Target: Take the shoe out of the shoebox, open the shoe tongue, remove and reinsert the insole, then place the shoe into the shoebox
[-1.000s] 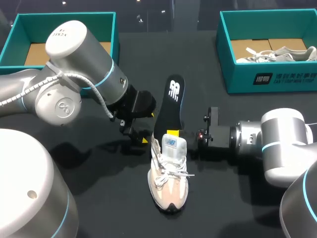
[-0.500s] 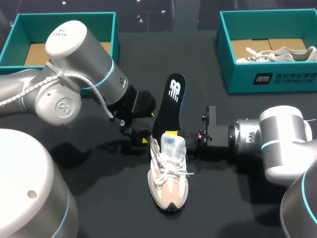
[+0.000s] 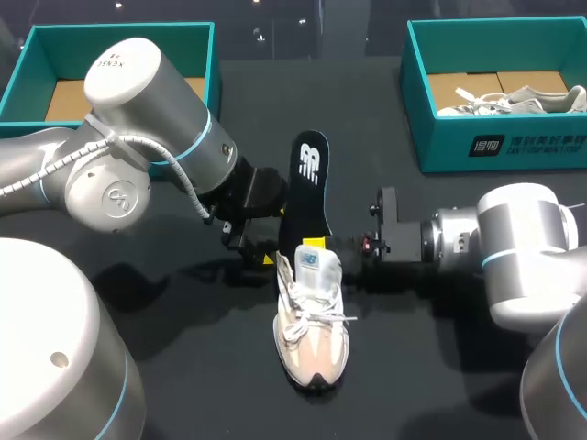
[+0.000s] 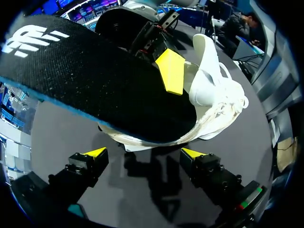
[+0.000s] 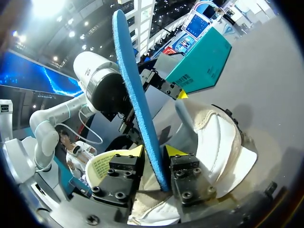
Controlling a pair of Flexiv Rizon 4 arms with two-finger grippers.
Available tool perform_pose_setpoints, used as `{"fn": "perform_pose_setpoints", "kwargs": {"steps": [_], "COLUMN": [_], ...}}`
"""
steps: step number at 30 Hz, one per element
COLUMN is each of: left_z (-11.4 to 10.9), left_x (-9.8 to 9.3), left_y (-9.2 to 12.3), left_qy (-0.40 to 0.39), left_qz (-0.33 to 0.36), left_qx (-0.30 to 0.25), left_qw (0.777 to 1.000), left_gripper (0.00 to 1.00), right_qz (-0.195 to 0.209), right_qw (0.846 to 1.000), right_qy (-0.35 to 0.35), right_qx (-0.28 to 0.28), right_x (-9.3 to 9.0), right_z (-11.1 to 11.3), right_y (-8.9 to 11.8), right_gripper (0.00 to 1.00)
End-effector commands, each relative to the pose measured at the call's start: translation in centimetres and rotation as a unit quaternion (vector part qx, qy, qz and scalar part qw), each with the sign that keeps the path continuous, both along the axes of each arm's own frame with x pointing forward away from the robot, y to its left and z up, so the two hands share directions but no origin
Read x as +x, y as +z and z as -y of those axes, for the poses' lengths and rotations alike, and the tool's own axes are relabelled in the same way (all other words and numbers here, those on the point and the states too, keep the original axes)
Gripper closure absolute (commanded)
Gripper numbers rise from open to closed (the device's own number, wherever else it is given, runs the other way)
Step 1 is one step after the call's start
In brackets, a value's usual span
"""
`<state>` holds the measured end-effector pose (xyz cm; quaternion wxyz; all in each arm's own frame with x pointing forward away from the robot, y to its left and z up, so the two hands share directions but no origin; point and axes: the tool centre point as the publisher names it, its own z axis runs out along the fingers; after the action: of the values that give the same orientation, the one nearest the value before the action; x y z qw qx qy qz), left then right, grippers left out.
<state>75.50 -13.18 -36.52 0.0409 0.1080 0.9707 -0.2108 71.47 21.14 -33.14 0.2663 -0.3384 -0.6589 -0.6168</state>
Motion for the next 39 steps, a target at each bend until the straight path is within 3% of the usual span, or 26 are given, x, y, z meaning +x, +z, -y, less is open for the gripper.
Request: {"fn": "perform_pose_setpoints", "kwargs": {"steps": [1, 11, 39], "left_z": [-0.2, -0.2, -0.2], "left_x": [-0.1, -0.1, -0.1], "left_y": [0.1, 0.1, 0.1], "left_qy": [-0.001, -0.001, -0.001], "left_qz": [0.0, 0.0, 0.0], "left_qx": [0.0, 0.0, 0.0], "left_qw": [1.0, 1.0, 1.0], "left_gripper": [0.0, 0.0, 0.0], "right_qz": [0.0, -0.002, 0.055], "right_qw": [1.0, 1.0, 0.998], "right_qy": [0.006, 0.005, 0.01], "right_qx": [-0.003, -0.002, -0.002], "right_x": [0.4, 0.6, 1.4], "right_z": [-0.2, 0.3, 0.6], "right_y": [0.1, -0.2, 1.5], "right_gripper": [0.71, 0.7, 0.67]}}
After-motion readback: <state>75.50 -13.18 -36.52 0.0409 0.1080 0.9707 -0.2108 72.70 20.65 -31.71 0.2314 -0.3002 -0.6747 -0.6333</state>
